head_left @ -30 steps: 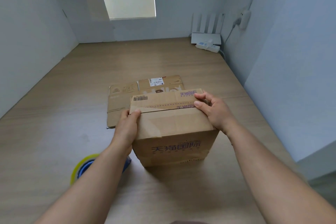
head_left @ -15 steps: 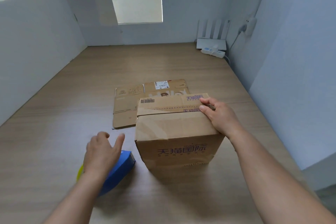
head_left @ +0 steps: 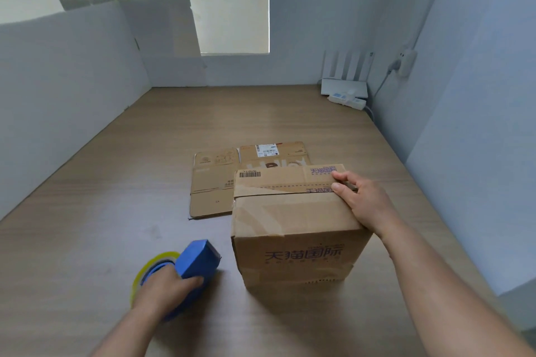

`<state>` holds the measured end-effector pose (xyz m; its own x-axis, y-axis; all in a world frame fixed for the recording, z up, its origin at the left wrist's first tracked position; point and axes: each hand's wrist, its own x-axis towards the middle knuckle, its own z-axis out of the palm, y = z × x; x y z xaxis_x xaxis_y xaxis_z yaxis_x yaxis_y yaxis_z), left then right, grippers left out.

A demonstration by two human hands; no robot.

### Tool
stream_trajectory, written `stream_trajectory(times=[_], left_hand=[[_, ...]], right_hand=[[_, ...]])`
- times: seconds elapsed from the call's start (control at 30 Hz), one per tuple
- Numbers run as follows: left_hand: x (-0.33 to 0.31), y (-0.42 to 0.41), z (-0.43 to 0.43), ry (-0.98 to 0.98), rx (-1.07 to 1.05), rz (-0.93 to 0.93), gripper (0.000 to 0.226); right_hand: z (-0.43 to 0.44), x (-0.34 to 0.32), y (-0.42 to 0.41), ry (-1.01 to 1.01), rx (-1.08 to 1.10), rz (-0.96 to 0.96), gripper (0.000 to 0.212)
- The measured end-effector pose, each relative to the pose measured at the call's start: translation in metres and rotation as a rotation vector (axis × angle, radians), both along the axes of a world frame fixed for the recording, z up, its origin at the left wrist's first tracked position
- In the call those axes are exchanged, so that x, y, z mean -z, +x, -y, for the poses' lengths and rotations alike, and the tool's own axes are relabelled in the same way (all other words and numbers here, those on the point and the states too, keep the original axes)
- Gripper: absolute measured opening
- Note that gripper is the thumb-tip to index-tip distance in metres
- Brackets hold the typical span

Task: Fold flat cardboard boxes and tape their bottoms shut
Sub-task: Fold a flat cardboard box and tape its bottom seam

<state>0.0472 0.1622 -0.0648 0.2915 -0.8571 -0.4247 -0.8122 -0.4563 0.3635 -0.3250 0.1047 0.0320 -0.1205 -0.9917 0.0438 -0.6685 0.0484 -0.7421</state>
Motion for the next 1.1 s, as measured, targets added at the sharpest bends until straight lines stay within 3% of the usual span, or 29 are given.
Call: stream_trajectory(times=[0.13, 0.27, 0.47, 0.57, 0.63, 0.7, 0.77, 0.8, 0.87, 0.93, 1.03, 1.1], left_hand=[[-0.088, 0.008, 0.031, -0.24, -0.059, -0.259, 0.053], [-0.185, -0.027, 0.051, -0.317, 0.177, -0.362, 0.075], [-0.23, -0.114, 0.062, -0.088, 0.657, -0.286, 0.068], [-0.221, -0.132, 0.068, -0.003, 0.742, -0.225, 0.065], [-0.22, -0.132, 0.073, 0.005, 0.748, -0.227, 0.063], [-0.221, -0.131, 0.076, 0.011, 0.754, -0.249, 0.061], [-0.222, -0.13, 0.078, 0.006, 0.753, -0.261, 0.066], [-0.222, -0.129, 0.079, 0.01, 0.749, -0.264, 0.068], [-0.222, -0.129, 0.079, 0.031, 0.749, -0.264, 0.065], [-0.225, -0.131, 0.079, 0.048, 0.754, -0.253, 0.065], [-0.226, -0.133, 0.08, 0.063, 0.746, -0.216, 0.074], [-0.226, -0.14, 0.08, 0.069, 0.736, -0.188, 0.07]], right_hand=[[0.0, -0.001, 0.0, 0.014, -0.013, -0.016, 0.035], [-0.001, 0.001, 0.0, 0.003, -0.002, -0.049, 0.034], [-0.001, 0.003, -0.001, 0.01, 0.032, -0.103, 0.036], [-0.003, 0.001, -0.001, 0.023, 0.041, -0.174, 0.037], [-0.005, -0.002, 0.0, -0.082, 0.062, -0.175, 0.034], [-0.01, -0.012, 0.002, -0.175, 0.091, 0.159, 0.03], [-0.017, -0.025, 0.007, -0.127, -0.002, 0.669, 0.038], [-0.019, -0.028, 0.008, -0.061, -0.082, 0.807, 0.046], [-0.023, -0.032, 0.014, 0.058, -0.233, 0.883, 0.053], [-0.026, -0.033, 0.02, 0.058, -0.342, 0.919, 0.039], [-0.027, -0.033, 0.022, -0.077, -0.276, 0.974, 0.006], [-0.027, -0.029, 0.022, -0.14, -0.164, 0.948, 0.017]])
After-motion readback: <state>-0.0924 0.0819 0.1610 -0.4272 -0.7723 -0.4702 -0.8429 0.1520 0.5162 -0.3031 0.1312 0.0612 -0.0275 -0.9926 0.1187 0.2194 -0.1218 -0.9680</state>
